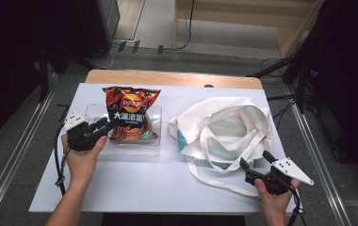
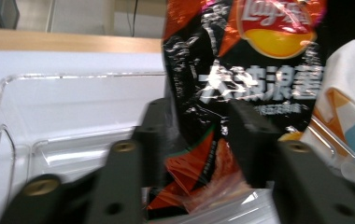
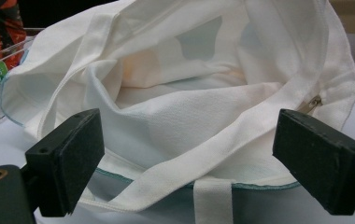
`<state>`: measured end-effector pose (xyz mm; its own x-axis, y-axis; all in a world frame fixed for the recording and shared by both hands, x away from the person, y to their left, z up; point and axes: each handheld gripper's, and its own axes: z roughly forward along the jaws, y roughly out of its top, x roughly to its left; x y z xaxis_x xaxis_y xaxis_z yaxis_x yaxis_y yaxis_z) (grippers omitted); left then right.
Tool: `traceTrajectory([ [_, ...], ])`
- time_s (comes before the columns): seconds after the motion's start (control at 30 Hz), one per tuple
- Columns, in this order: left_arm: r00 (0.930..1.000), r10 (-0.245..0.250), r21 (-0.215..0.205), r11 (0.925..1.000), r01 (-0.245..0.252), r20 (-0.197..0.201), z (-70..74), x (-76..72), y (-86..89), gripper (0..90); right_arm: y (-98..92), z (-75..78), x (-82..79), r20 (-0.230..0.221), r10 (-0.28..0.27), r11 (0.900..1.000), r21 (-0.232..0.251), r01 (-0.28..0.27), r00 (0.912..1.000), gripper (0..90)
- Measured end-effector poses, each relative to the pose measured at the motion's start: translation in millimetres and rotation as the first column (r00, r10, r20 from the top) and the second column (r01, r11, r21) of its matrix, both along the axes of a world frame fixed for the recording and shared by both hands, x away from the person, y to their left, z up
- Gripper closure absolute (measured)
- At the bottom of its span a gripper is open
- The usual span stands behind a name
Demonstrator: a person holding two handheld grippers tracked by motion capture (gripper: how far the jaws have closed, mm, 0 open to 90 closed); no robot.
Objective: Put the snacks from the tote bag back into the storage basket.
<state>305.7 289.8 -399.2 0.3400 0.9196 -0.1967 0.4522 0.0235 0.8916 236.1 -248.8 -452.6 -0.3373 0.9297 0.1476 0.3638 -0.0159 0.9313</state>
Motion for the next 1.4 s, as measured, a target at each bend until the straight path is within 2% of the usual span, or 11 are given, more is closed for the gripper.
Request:
traceTrajectory([
  [0.1,0.9994,0.015,0.014,0.9998,-0.016,0.032,3.7,-9.0,-1.7,35.2,-0.2,0.0,0.1,0.0,0.0,1.0,-0.001,0.0,1.0,9.6],
  [0.23,0.9968,0.065,0.051,0.9964,-0.068,0.045,4.5,-18.1,-5.2,6.0,-0.4,0.2,0.2,-0.001,0.0,1.0,-0.001,0.0,1.0,9.6],
  [0.27,0.9967,0.064,0.055,0.9962,-0.067,0.05,4.3,-20.3,-5.4,0.0,-0.4,0.3,0.2,0.0,0.001,1.0,-0.002,-0.001,1.0,9.7],
  [0.4,0.9948,0.056,0.084,0.9945,-0.063,0.085,1.9,-32.2,-8.6,0.0,-1.3,0.2,0.1,0.0,-0.004,1.0,0.0,0.004,1.0,9.7],
  [0.47,0.9956,0.033,0.068,0.997,-0.039,0.088,0.8,-37.3,-8.6,0.0,-2.1,0.1,0.3,0.002,-0.007,1.0,0.0,0.007,1.0,9.7],
  [0.5,0.995,0.038,0.074,0.9963,-0.045,0.092,0.2,-40.0,-8.9,0.0,-2.4,0.2,0.3,0.003,-0.009,1.0,0.0,0.009,1.0,9.7],
  [0.57,0.9955,0.026,0.059,0.9977,-0.031,0.091,-0.8,-44.3,-8.2,0.0,-3.0,0.3,0.2,0.005,-0.01,1.0,-0.001,0.01,0.9999,9.7],
  [0.87,0.9955,0.014,0.056,0.9983,-0.019,0.093,-3.9,-58.8,-2.2,0.0,-5.4,1.3,-0.2,0.01,-0.015,1.0,0.0,0.015,0.9998,9.7],
  [1.07,0.9968,0.017,0.074,0.997,-0.023,0.078,-12.1,-67.7,1.9,0.0,-7.6,2.0,-0.9,0.011,-0.022,1.0,0.002,0.022,0.9997,9.7],
  [1.27,0.9952,0.028,0.065,0.9973,-0.034,0.094,-15.2,-77.6,11.4,0.0,-11.2,2.5,-1.6,0.012,-0.031,1.0,0.0,0.031,0.9995,9.7],
  [1.4,0.9955,0.023,0.088,0.9957,-0.031,0.092,-19.4,-85.0,15.3,0.0,-13.9,2.1,-1.2,0.016,-0.034,0.999,-0.003,0.034,0.9993,9.7],
])
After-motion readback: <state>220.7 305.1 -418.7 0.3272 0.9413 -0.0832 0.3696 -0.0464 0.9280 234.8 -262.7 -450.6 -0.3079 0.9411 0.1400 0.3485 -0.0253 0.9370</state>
